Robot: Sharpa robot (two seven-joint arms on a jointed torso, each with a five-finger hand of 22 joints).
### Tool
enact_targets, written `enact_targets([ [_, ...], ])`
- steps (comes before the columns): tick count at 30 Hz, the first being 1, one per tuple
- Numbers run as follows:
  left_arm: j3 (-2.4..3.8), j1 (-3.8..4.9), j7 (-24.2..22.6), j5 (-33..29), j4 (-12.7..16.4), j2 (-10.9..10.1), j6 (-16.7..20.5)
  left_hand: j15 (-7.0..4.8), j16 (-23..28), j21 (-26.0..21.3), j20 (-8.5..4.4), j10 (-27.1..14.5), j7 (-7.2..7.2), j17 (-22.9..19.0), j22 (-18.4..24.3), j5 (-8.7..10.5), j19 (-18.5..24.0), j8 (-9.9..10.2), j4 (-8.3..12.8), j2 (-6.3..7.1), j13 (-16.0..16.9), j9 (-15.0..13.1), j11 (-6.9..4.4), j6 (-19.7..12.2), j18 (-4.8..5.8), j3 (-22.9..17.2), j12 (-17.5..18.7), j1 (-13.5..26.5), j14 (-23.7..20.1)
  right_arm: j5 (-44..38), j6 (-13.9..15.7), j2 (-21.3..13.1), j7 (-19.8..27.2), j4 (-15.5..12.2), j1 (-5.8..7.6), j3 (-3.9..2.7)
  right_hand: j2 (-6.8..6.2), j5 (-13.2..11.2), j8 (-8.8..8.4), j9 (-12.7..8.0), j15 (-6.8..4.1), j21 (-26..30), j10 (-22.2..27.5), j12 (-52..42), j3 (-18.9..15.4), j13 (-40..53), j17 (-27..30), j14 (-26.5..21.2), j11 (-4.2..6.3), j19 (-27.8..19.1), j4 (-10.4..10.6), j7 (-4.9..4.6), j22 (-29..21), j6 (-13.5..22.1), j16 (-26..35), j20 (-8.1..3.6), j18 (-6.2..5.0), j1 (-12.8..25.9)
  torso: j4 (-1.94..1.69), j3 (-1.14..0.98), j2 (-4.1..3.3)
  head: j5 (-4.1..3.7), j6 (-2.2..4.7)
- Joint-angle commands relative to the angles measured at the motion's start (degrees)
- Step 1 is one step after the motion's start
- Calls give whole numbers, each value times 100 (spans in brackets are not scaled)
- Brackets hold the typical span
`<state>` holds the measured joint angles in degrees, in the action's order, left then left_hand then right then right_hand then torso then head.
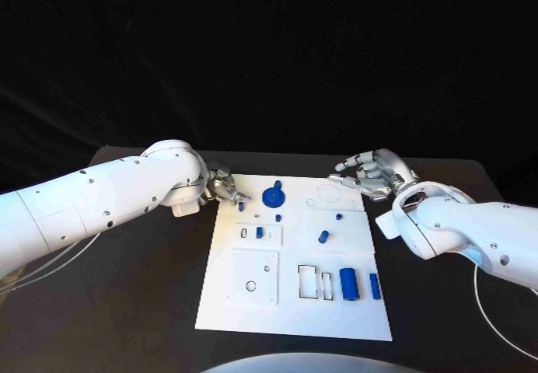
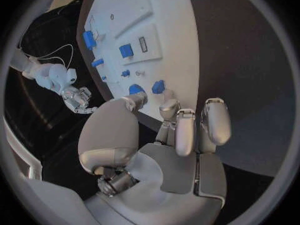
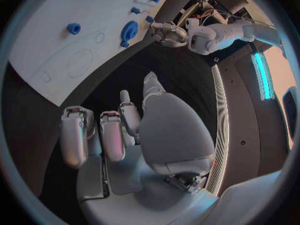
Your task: Assemble the parts on the task board
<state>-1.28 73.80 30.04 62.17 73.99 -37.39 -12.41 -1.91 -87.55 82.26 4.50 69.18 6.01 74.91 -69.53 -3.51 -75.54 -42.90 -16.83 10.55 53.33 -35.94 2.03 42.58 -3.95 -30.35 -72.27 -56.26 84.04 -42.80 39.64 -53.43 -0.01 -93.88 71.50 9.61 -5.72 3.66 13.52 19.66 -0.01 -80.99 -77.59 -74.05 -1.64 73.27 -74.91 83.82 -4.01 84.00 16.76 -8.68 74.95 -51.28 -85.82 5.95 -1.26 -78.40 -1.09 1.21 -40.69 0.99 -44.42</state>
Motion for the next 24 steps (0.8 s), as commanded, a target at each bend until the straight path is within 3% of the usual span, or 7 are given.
enact_targets([
  [1,-3,5,1,-9,-8,23,-175,33,25,-38,5,-43,2,776,0,35,25,9,17,-19,-2,9,-17,63,-58,47,29,-62,378,-27,-35,8,40,1,-3,0,-6,-2,27,5,-21,33,40,-2,-36,-8,-459,375,7,88,-7,2,1034,22,25,-5,-105,40,3,-2,3,5,-3],
  [12,-25,3,4,-37,-56,69,-234,14,23,-40,5,-41,-28,776,-8,33,28,-52,35,-59,10,10,-44,164,-59,102,8,-344,374,-27,-41,14,34,1,-3,0,-6,-2,27,5,-21,33,40,-2,-36,-8,-459,375,7,88,-7,2,1034,22,25,-5,-105,40,0,1,1,10,-9],
  [24,-31,-2,1,-97,-50,81,-66,-15,19,-43,-14,-32,-67,780,-13,32,30,-147,51,-300,19,-13,-78,196,-59,11,-14,-722,375,-27,-66,22,24,-2,-3,0,5,-1,36,7,-21,30,38,-5,-45,-7,-451,373,7,91,-12,2,1037,30,29,-5,-104,48,-1,-3,5,17,-22],
])
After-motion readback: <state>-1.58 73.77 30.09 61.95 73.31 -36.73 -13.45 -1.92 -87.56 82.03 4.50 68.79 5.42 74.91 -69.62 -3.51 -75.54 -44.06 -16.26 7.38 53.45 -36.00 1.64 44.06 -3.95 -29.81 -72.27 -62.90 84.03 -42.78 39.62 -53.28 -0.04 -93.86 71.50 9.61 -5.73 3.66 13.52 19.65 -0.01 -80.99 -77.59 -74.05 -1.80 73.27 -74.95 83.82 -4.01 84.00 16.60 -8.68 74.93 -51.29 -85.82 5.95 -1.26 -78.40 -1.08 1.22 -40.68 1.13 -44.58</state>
